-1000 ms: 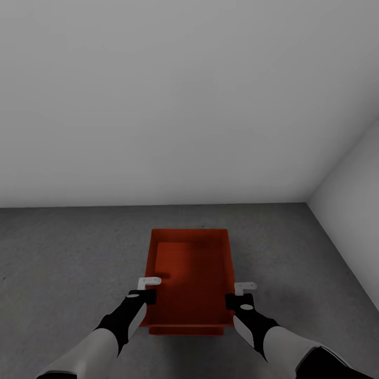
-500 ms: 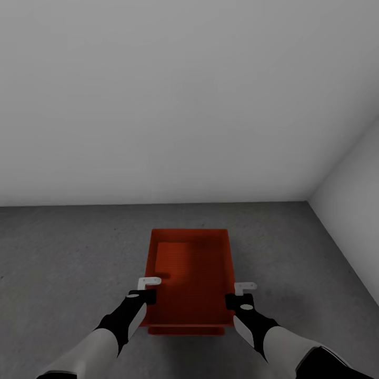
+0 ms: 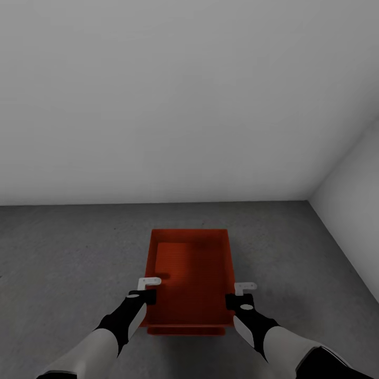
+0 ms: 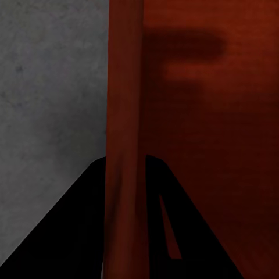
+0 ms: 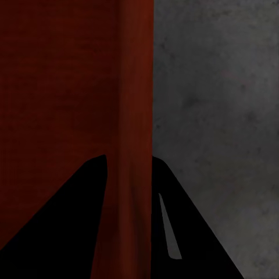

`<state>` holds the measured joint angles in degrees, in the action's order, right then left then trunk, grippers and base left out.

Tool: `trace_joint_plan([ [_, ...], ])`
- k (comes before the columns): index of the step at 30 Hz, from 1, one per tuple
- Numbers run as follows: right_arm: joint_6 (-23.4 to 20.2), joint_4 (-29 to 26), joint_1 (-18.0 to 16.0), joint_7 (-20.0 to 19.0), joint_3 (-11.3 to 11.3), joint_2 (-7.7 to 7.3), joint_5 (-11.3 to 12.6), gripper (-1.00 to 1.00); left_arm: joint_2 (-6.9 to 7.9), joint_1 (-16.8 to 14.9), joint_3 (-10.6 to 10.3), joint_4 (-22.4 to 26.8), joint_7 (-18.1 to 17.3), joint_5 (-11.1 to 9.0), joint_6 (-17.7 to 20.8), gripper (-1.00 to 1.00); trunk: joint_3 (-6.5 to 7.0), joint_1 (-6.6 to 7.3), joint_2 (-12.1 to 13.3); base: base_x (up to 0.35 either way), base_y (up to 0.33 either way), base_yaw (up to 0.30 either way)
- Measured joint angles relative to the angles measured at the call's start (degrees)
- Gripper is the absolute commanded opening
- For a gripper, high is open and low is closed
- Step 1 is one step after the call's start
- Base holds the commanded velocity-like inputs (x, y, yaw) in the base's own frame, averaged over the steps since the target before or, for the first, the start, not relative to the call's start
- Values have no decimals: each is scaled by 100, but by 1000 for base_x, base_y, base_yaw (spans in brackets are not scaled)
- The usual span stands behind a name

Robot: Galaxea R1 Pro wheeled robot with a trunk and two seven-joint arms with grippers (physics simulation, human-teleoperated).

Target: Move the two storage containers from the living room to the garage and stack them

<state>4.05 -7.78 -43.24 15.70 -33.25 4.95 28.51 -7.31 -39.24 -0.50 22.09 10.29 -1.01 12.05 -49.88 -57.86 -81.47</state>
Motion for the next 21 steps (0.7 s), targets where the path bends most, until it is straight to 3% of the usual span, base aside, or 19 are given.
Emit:
trace_joint_plan([
  [10, -4, 0, 0, -1, 3, 3, 0, -100, 4, 0, -3, 2, -2, -3, 5, -100, -179, -219, -400, 0, 0, 0],
  [21, 11, 1, 0, 1, 8, 5, 1, -100, 4, 1, 1, 15, -6, 8, 4, -100, -180, -220, -401, 0, 0, 0],
])
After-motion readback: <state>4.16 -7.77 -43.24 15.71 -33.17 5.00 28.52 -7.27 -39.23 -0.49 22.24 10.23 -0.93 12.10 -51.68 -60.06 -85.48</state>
